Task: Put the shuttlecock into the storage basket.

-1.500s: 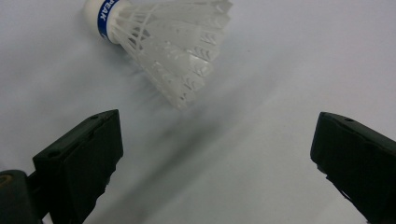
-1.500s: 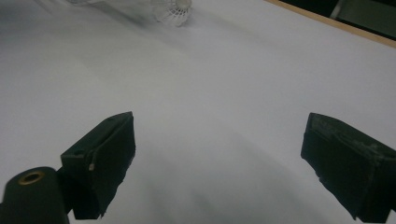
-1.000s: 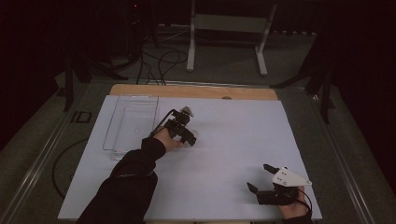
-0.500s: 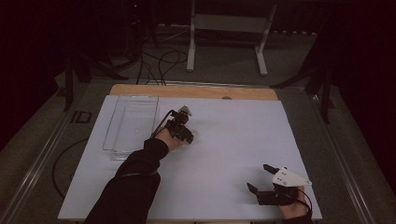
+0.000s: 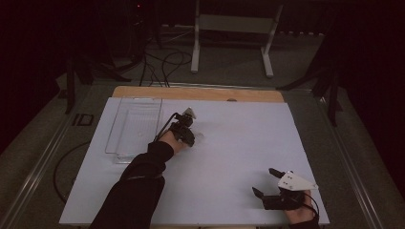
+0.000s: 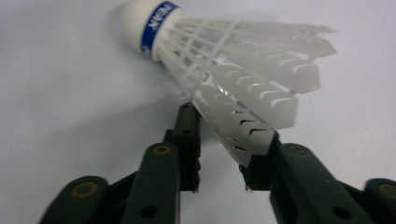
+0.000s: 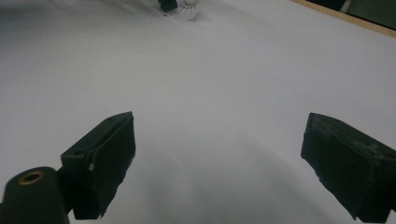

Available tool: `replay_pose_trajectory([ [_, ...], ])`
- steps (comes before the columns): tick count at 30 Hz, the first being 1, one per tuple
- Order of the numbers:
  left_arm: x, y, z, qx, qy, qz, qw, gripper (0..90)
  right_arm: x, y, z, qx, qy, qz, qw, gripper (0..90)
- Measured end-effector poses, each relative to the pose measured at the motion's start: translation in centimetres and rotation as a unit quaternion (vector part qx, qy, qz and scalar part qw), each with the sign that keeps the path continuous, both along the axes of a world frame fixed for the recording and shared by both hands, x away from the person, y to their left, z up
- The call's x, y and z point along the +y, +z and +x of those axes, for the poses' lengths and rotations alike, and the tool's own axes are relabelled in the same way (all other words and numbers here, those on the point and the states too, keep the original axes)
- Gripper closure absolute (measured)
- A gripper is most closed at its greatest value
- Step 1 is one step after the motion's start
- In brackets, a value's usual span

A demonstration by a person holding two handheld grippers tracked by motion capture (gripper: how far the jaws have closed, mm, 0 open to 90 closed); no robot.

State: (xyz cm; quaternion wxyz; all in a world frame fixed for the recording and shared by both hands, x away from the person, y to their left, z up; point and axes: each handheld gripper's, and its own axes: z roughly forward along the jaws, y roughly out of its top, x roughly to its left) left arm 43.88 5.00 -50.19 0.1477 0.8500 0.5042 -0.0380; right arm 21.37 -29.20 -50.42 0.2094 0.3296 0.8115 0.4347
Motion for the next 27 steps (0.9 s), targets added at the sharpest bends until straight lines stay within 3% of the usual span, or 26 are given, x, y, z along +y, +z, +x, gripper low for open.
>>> replay_pose_trajectory([
  [6, 0.5, 0.4, 0.2, -0.014, 0.005, 0.006, 0.9999, 89.2, 0.0, 0.0, 0.0, -0.001, -0.001, 0.0, 1.0, 10.1],
  [13, 0.7, 1.4, 0.2, -0.035, 0.007, 0.002, 0.9993, 90.0, 0.0, 0.0, 0.0, 0.0, -0.001, 0.0, 1.0, 10.1],
  [27, 0.7, 3.2, -0.2, -0.039, -0.01, -0.003, 0.9992, 90.0, 0.0, 0.1, 0.0, -0.001, -0.002, 0.001, 1.0, 10.1],
])
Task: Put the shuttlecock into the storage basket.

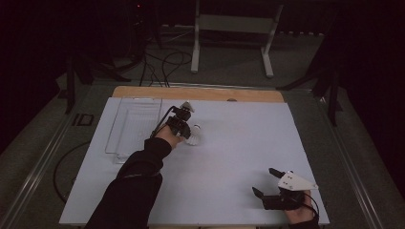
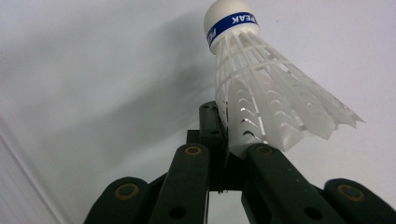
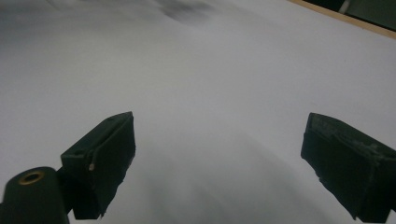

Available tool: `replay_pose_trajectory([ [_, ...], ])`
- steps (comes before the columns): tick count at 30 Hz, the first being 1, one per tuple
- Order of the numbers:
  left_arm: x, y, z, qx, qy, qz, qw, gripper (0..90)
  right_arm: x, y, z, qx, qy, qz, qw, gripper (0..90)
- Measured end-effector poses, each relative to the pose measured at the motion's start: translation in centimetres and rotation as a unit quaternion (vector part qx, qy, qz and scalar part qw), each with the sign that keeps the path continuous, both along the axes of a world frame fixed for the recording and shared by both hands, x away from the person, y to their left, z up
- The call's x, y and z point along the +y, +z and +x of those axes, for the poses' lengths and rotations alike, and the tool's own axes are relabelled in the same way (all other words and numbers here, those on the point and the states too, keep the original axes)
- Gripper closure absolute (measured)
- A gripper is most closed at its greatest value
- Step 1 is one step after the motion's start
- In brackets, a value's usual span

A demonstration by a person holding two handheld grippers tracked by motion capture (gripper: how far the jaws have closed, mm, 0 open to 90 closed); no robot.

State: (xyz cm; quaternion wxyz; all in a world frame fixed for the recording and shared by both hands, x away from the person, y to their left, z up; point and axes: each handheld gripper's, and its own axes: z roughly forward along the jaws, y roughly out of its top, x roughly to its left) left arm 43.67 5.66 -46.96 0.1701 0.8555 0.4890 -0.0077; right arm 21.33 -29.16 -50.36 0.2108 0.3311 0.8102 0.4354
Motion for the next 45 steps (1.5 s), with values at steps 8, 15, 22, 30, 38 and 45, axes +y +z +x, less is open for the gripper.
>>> replay_pose_trajectory([
  [8, 0.4, 1.6, -0.5, -0.005, -0.016, -0.002, 0.9999, 90.0, 0.0, -0.2, 0.2, 0.009, 0.001, 0.008, 0.9999, 10.1],
  [15, 0.8, 2.9, -0.8, -0.013, -0.026, -0.007, 0.9995, 90.0, 0.0, -0.2, 0.2, 0.009, 0.0, 0.005, 0.9999, 10.1],
  [22, 1.0, 3.8, -1.0, -0.015, -0.036, -0.001, 0.9993, 90.0, 0.1, -0.2, 0.2, 0.007, 0.0, 0.002, 1.0, 10.1],
  [30, 1.0, 4.7, -1.2, -0.021, -0.044, 0.001, 0.9988, 90.0, -0.1, -0.2, 0.2, 0.008, -0.002, 0.004, 1.0, 10.1],
  [38, 1.4, 5.6, -1.9, -0.027, -0.056, -0.002, 0.9981, 90.0, 0.0, -0.2, 0.2, 0.009, -0.003, 0.002, 1.0, 10.1],
  [45, 2.3, 6.7, -2.6, -0.031, -0.063, -0.009, 0.9975, 90.0, 0.0, -0.2, 0.1, 0.007, -0.003, -0.001, 1.0, 10.1],
])
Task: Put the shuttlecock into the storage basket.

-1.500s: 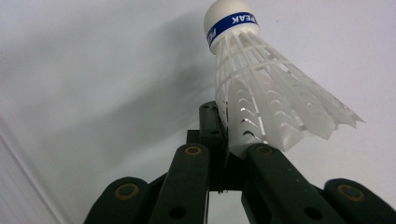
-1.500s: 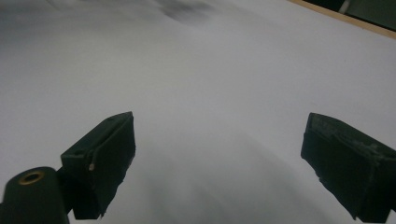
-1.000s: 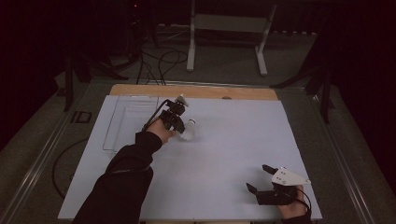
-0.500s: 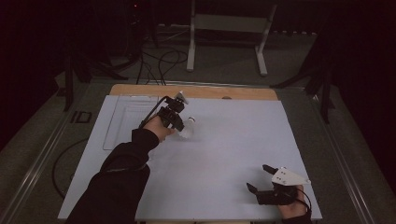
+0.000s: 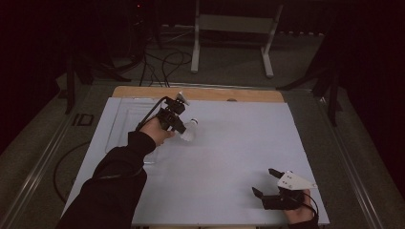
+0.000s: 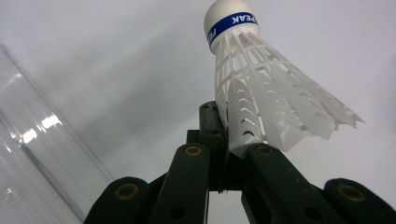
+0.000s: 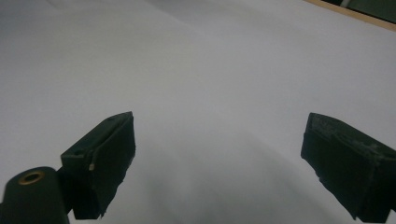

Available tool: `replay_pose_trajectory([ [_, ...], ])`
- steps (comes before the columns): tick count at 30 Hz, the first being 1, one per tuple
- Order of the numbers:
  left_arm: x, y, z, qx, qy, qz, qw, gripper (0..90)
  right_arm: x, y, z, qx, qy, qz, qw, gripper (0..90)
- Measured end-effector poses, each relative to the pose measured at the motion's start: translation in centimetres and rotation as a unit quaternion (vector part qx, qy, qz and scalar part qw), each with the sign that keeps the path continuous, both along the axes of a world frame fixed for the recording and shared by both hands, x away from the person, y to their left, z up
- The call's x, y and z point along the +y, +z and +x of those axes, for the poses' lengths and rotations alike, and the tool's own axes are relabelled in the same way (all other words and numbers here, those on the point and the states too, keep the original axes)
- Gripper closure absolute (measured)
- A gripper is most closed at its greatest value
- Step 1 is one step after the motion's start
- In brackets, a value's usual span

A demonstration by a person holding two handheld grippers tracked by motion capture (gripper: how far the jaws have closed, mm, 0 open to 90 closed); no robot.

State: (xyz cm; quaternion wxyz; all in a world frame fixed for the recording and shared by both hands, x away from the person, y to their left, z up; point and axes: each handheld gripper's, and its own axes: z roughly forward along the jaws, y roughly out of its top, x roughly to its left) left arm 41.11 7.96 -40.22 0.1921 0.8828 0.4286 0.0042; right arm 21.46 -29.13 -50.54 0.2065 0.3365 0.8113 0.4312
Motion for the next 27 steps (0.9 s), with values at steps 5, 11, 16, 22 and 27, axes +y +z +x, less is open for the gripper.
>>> replay_pose_trajectory([
  [5, 0.4, 0.0, -0.3, -0.003, 0.004, 0.004, 1.0, 90.0, 0.0, 0.0, 0.0, 0.001, -0.001, -0.001, 1.0, 10.1],
  [11, 1.5, 0.3, -0.5, -0.004, 0.007, 0.001, 1.0, 90.0, 0.0, 0.0, -0.1, 0.0, -0.002, -0.001, 1.0, 10.1],
  [16, 2.7, 0.8, -0.8, -0.012, 0.013, -0.001, 0.9998, 90.0, 0.0, 0.0, -0.1, 0.0, -0.002, -0.001, 1.0, 10.1],
  [22, 3.9, 1.4, -0.9, -0.015, 0.022, -0.008, 0.9996, 90.0, 0.1, 0.0, 0.0, -0.001, -0.002, -0.003, 1.0, 10.1],
  [27, 4.6, 1.7, -0.9, -0.018, 0.03, -0.01, 0.9994, 90.0, 0.1, 0.0, 0.0, -0.002, -0.002, -0.004, 1.0, 10.1],
])
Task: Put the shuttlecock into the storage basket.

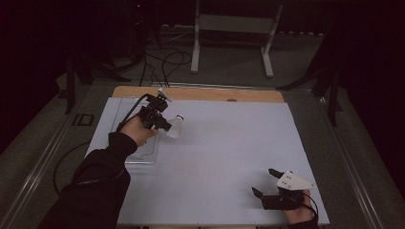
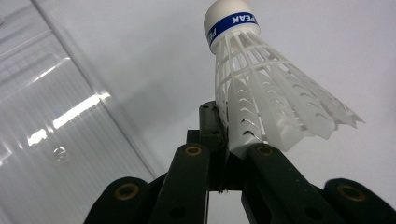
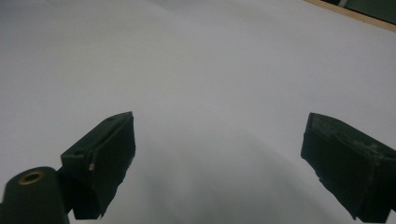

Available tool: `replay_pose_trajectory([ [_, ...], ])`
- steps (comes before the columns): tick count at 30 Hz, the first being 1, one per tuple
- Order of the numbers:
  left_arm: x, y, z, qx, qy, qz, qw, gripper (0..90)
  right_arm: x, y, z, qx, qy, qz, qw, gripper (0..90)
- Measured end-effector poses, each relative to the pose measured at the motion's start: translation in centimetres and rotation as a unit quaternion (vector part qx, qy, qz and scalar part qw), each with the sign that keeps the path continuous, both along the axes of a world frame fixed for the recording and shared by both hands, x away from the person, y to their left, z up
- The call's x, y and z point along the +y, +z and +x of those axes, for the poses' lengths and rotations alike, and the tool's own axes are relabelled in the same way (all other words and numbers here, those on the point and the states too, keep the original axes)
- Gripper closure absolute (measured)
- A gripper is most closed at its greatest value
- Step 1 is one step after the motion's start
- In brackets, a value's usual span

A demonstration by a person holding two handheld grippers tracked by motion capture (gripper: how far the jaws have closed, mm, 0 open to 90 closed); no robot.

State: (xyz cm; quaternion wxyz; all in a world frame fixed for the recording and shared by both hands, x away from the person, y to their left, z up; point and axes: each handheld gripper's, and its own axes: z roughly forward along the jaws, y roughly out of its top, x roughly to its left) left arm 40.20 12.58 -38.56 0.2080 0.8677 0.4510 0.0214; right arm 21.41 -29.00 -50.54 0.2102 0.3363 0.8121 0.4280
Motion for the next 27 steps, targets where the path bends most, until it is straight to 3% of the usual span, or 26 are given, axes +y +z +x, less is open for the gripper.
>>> replay_pose_trajectory([
  [27, 4.6, 1.1, 0.4, -0.021, 0.049, -0.009, 0.9985, 90.0, 0.2, 0.1, -0.1, -0.005, 0.006, 0.001, 1.0, 10.1],
])
